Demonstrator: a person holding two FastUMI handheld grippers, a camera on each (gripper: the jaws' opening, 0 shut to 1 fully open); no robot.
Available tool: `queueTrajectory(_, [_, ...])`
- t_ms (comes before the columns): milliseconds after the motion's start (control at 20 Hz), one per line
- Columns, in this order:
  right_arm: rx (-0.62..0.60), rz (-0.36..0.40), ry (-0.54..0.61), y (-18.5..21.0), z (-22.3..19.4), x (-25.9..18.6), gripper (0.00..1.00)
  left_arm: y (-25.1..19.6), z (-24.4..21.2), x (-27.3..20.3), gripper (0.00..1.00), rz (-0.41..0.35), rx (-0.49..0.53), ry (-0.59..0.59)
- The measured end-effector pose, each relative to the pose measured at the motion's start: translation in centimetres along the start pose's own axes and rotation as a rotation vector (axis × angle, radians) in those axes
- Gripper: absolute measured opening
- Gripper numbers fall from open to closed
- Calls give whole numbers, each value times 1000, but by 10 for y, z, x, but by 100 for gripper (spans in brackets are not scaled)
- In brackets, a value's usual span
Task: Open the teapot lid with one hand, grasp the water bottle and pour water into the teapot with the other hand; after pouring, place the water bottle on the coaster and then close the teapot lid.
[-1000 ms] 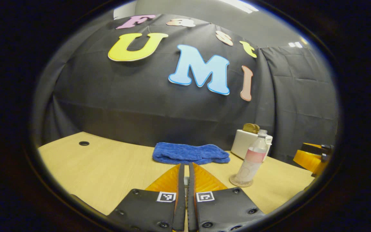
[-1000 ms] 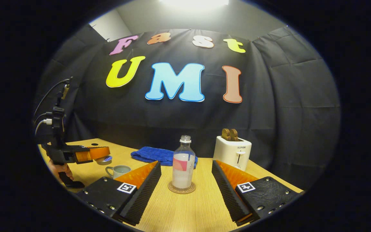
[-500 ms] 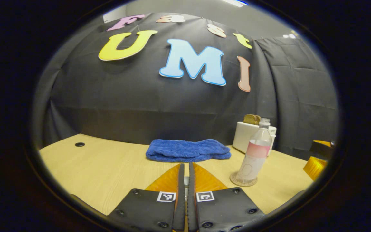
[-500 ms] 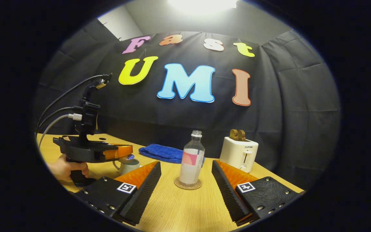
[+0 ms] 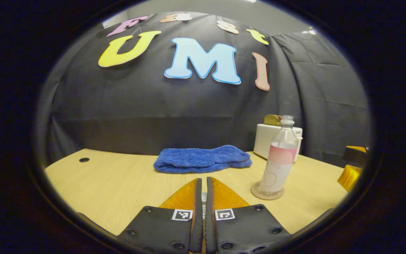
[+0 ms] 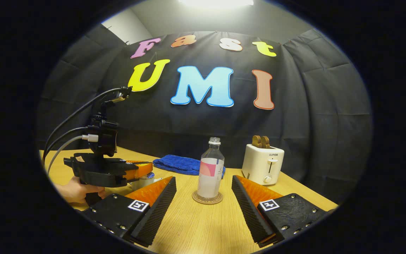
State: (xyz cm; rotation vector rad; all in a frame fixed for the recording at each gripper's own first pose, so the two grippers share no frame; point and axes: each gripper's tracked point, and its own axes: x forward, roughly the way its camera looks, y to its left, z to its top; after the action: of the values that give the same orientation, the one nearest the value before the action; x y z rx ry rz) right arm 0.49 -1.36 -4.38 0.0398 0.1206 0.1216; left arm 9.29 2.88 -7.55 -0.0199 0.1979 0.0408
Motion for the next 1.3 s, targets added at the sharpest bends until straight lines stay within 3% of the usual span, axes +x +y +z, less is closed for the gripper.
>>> queueTrajectory(250, [-3, -3, 7, 0, -4, 2, 98, -1, -1, -1, 10, 12, -11, 4])
queueTrajectory(550, [-25, -17, 22, -3, -13, 6, 98, -2, 3, -10, 19, 25, 16, -17])
queueTrajectory(750, [-30, -17, 6, -1, -13, 7, 98, -5, 9, -25, 17, 19, 22, -42])
queueTrajectory(1150, [-62, -59, -8, -8, -12, 1, 98, -11, 18, -76, 17, 43, 53, -87])
queueTrajectory(1300, [-45, -32, 6, 4, -17, -19, 98, -17, 17, -104, 20, 40, 69, -94])
